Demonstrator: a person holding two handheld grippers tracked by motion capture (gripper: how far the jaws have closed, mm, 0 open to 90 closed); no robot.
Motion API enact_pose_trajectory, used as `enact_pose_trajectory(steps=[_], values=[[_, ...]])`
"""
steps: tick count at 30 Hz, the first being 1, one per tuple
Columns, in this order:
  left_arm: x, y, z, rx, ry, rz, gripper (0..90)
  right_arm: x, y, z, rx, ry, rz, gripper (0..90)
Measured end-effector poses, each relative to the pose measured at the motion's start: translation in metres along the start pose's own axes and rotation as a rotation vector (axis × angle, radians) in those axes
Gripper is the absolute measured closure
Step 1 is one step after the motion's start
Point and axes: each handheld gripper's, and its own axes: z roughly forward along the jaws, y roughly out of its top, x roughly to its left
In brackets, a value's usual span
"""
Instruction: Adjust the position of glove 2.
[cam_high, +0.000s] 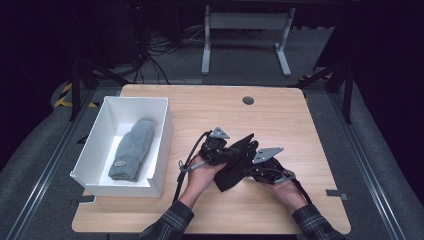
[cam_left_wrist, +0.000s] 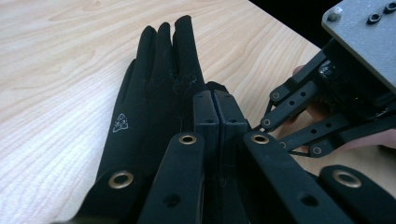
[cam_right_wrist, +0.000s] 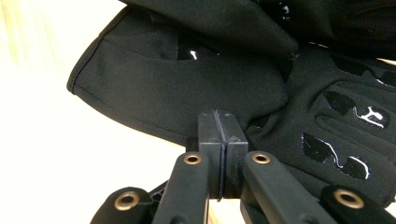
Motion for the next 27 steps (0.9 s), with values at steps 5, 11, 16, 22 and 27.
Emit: enact_pose_trajectory(steps=[5, 11, 16, 22, 27], values=[[-0.005, -0.001, 0.004, 0.017, -0.007, 0.007, 89.4, 0.001, 0.001, 0.003, -0.006, -0.005, -0.001, 90.0], [-0.01, -0.002, 0.011, 0.041, -0.018, 0.022, 89.3, 0.002, 0.003, 0.006, -0.018, -0.005, -0.001, 90.0], [-0.011, -0.006, 0.017, 0.07, -0.023, 0.028, 89.3, 0.004, 0.004, 0.009, -0.026, -0.01, -0.006, 90.0], [-0.012, -0.012, 0.023, 0.11, -0.02, 0.037, 89.2, 0.001, -0.001, -0.007, -0.033, -0.01, 0.0, 90.0], [-0.013, -0.015, 0.028, 0.151, -0.02, 0.054, 89.2, -0.007, -0.015, -0.032, -0.056, -0.036, 0.028, 90.0]])
